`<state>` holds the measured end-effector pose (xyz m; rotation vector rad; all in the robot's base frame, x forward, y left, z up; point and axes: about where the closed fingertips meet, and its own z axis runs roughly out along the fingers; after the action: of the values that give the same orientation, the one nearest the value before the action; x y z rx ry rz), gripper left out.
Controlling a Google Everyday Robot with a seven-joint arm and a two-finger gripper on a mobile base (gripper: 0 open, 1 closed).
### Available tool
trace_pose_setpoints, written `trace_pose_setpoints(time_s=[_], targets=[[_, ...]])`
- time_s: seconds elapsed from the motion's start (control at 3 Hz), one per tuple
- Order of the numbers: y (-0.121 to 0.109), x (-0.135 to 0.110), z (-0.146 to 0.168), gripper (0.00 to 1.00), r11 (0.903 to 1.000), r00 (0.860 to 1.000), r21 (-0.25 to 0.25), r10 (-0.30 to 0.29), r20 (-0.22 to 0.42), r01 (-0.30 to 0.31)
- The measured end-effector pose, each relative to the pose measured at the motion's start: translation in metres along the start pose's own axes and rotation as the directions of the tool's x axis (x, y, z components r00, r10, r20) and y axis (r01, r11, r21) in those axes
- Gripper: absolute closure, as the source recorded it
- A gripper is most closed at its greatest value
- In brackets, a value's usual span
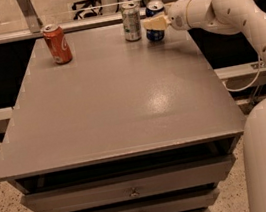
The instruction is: Move pepsi can near 7up can
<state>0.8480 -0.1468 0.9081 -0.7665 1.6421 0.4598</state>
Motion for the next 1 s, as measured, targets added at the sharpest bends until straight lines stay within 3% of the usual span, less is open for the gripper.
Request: trace_pose_setpoints(time_s=[0.33,0.67,1.0], targets=[[0.003,0.004,0.007,0.05,0.9998,1.000,-0.015,0.011,-0.001,-0.011],[0.009,0.002,0.016,0.00,0.9990,1.000,-0.042,0.014,0.008,-0.014],[0.017,-0.007,0.003,0.00,0.9982,0.999,-0.060,-0.003,0.036,0.005]])
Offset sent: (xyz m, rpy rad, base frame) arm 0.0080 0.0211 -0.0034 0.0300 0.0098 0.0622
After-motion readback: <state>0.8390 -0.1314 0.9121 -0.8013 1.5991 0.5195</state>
